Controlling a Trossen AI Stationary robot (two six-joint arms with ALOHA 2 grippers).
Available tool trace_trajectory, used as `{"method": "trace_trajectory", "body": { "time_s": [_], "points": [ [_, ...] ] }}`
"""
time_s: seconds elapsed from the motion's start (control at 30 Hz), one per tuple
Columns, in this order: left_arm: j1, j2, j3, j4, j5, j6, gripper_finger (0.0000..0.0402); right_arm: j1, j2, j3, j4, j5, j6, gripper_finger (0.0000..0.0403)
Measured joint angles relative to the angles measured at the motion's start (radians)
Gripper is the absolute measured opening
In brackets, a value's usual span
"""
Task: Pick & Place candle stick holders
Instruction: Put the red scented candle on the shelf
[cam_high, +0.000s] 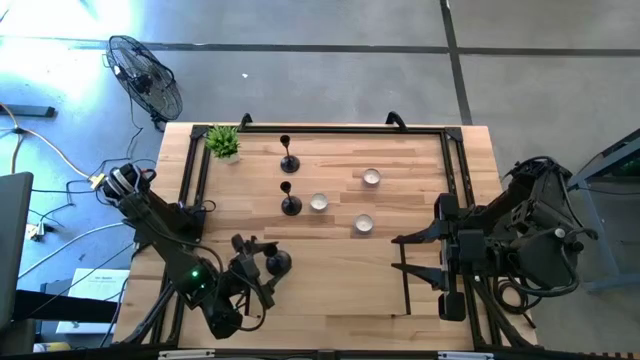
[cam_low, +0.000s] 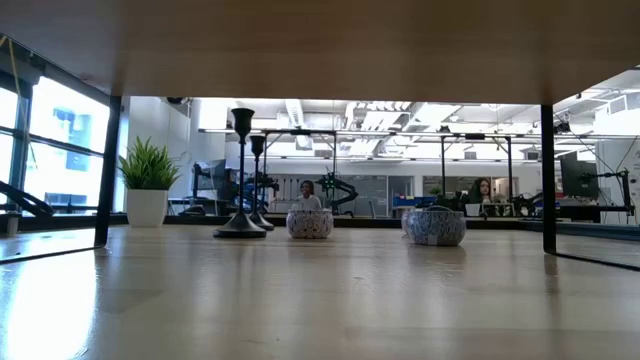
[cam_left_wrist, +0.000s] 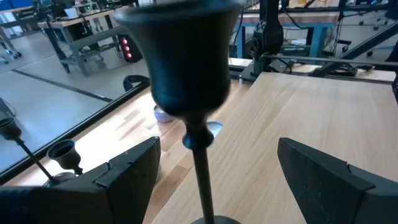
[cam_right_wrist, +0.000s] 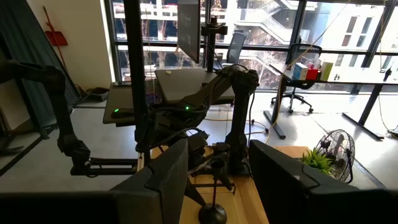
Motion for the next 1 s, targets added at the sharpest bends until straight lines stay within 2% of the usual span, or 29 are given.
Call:
{"method": "trace_trajectory", "body": {
  "time_s": [0.6, 0.73, 1.0],
  "points": [
    [-0.018, -0.082, 0.000, 0.022, -0.052, 0.007, 0.0320, 0.000, 0.005, 0.000, -0.024, -0.021, 0.023, 0.0165],
    [-0.018, -0.081, 0.000, 0.054, -0.088, 0.011, 0.0320, 0.000, 0.005, 0.000, -0.024, -0.021, 0.018, 0.0165],
    [-0.018, -0.081, 0.000, 0.063, -0.092, 0.015, 0.0320, 0.000, 0.005, 0.000, -0.035, -0.020, 0.015, 0.0165]
  ]
}}
